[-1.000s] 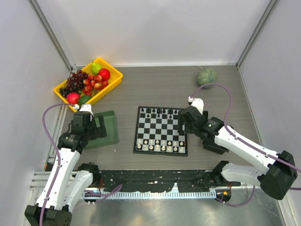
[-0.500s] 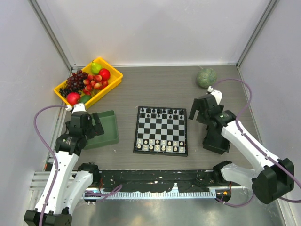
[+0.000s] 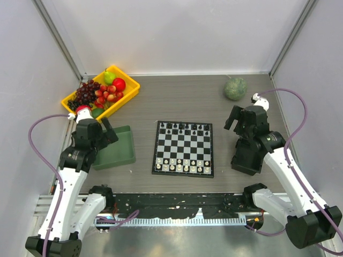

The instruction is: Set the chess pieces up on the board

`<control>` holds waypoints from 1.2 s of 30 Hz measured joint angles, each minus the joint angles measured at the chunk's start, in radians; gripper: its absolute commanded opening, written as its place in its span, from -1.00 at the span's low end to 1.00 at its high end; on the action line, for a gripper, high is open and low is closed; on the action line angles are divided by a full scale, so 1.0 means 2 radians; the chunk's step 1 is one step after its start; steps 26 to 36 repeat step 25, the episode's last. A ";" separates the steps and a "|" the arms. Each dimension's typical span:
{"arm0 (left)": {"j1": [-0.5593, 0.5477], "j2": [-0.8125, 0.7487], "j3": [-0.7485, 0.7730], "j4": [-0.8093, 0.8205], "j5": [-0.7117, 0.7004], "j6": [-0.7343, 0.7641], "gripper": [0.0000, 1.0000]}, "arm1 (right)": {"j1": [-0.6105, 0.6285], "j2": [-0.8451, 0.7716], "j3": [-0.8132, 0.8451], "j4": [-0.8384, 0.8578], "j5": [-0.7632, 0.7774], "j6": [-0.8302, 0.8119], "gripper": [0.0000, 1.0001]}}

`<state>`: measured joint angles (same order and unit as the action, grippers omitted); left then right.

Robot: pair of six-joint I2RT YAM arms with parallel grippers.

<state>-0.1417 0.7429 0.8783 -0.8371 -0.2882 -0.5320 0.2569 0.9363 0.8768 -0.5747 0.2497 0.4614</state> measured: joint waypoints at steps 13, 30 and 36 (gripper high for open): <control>-0.002 0.070 0.066 0.064 0.076 -0.007 0.98 | 0.000 0.001 -0.018 0.042 -0.050 -0.033 0.91; -0.032 0.027 0.047 0.092 0.010 0.034 0.98 | 0.000 -0.006 -0.028 0.072 -0.049 -0.064 0.91; -0.032 0.027 0.047 0.092 0.010 0.034 0.98 | 0.000 -0.006 -0.028 0.072 -0.049 -0.064 0.91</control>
